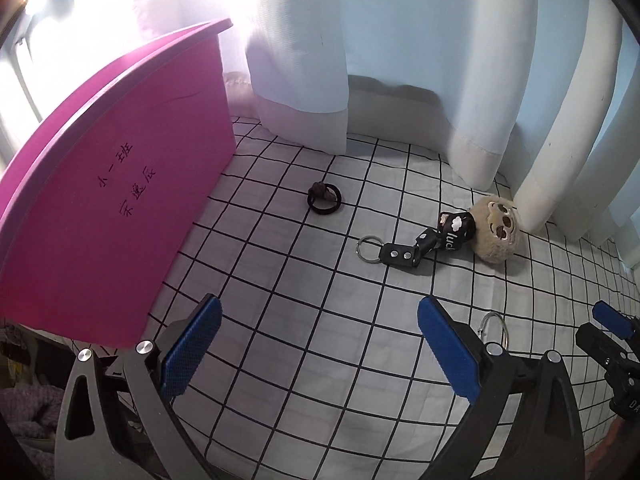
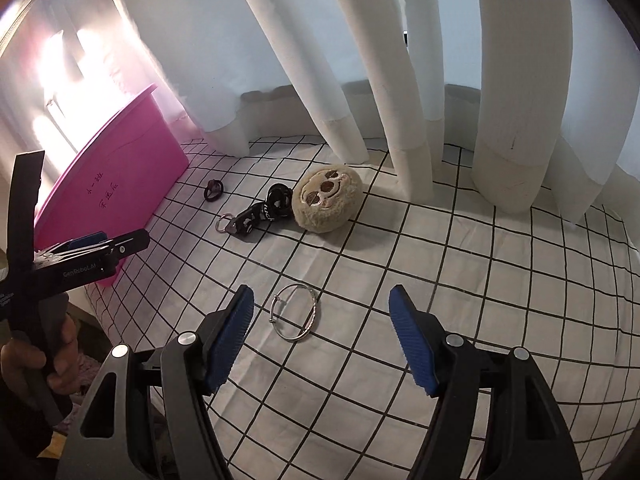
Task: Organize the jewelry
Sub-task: 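Grasp the black luck keychain strap with left tool while right tool grasps the silver bangle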
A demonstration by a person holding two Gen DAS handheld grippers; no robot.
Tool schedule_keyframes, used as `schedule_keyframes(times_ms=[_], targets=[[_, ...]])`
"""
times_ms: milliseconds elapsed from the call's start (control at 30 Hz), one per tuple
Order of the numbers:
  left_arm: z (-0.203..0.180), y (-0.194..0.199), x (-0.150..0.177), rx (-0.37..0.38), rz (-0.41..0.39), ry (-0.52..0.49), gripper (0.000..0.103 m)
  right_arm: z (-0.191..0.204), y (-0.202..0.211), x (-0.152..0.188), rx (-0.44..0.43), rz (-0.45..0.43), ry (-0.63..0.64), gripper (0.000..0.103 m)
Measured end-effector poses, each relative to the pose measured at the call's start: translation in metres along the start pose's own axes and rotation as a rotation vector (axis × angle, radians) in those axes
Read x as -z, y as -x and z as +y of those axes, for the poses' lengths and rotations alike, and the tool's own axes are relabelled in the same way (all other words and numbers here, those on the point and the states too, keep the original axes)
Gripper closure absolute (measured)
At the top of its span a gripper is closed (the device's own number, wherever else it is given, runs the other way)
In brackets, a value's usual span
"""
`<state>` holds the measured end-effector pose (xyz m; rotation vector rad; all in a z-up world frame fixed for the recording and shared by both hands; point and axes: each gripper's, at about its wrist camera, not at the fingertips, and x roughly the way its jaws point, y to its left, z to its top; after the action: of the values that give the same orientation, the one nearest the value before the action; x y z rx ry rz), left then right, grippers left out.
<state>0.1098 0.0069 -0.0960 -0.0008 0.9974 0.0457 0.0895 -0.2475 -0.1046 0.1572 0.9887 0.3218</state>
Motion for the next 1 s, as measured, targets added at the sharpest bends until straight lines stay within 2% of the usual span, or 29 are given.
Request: schedule_keyframes(times_ms=[133, 533, 733, 1000], targets=[[-0.005, -0.022, -0.011, 0.033, -0.007, -0.069, 0.006, 0.007, -0.016, 0.007, 0.004, 0.016, -0.04, 0.036], [-0.036, -0.08, -0.037, 0.185, -0.038, -0.313, 0.006, 0.032, -0.053, 0.029, 0.14, -0.001, -0.133, 0.036], [-0.048, -0.096, -0.037, 0.252, -0.027, -0.382, 0.006, 0.043, -0.068, 0.035, 0.226, -0.005, -0.14, 0.036], [-0.065, -0.105, -0.037, 0.304, -0.026, -0.442, 0.006, 0.048, -0.08, 0.038, 0.304, -0.012, -0.138, 0.036]])
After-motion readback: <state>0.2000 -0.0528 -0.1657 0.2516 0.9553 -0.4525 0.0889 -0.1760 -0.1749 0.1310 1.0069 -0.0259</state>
